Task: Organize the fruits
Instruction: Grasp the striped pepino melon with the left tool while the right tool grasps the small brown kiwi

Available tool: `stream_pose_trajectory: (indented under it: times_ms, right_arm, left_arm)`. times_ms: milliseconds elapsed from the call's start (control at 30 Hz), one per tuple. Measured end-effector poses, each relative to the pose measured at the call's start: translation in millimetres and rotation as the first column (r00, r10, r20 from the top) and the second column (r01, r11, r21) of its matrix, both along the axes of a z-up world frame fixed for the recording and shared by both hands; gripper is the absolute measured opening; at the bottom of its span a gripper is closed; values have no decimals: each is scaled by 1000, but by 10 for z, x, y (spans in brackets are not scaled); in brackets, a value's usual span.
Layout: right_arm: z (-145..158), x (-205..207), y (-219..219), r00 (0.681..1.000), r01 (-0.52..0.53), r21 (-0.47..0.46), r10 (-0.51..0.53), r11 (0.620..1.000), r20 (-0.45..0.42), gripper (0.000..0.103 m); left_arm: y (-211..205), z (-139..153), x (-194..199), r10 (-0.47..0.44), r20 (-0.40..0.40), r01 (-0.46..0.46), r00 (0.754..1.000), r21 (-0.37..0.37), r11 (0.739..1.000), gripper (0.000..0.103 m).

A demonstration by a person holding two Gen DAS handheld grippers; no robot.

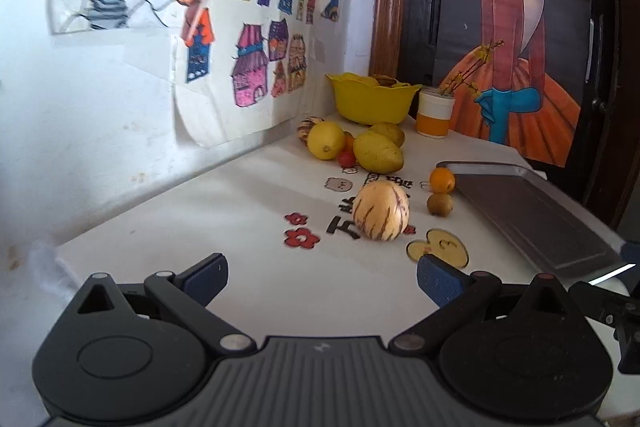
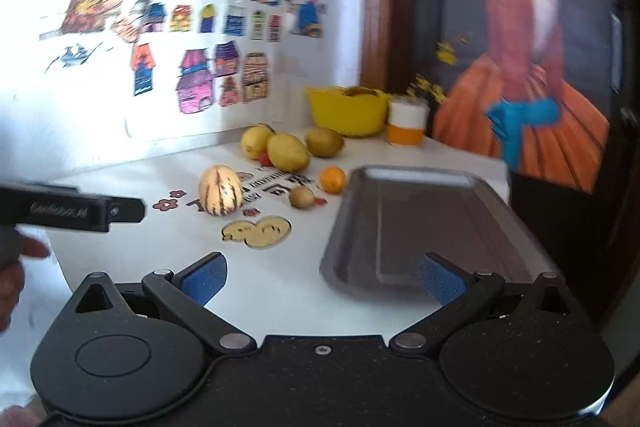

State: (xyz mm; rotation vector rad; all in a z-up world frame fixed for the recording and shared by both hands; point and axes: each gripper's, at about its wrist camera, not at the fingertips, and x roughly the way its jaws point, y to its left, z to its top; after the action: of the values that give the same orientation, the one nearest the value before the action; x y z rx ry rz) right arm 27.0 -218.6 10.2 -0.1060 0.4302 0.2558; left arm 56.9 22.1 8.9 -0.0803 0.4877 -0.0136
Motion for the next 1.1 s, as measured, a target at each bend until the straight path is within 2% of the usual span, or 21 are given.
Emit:
stream_pose_trajectory:
  times_ms: [100,167,300,367,433,567,667,833,933,1100]
  right_arm:
    - [127,258,-14,998,-57,-41,56,998,-13,103]
    - [204,451,-52,996,-79,-26,78,997,-43,103]
    - [339,986,-174,978,-125,101,140,987,-153,102]
    - [361,1290,-208,958,-150,181,188,972,-217,102]
    - [353,1518,-185,939,-187,225,241,956,-246,101]
    - [271,1850,-19,916,-253,179,295,951,-272,95]
    - [167,2031,84,902,-277,140,308,951,-302,86]
    - [26,2202,176,880,-322,96,335,942,-337,60]
    - [-42,2272,222,868,-339,73,342,938,-360,50]
    - [-126,2325,257,853,-361,56,354,931,-384,40]
  left_arm:
    - [17,32,193,-28,-11,28,1000,-34,999,103]
    - [2,39,334,-48,-25,47,999,-46,998,103]
    - [-73,4,577,-83,-44,82,996,-30,996,103]
    - [-116,-34,682,-100,-58,99,993,-15,995,103]
    - [-151,-78,780,-116,-75,116,990,-7,993,103]
    - [-205,-130,937,-142,-100,143,985,-3,990,102]
    - [-231,-147,1018,-161,-104,162,981,0,987,101]
    - [-295,-161,1099,-184,-94,188,978,32,982,91]
    - [-344,-168,1134,-195,-94,201,976,59,978,81]
    - [-398,-183,1193,-230,-132,241,964,69,968,62]
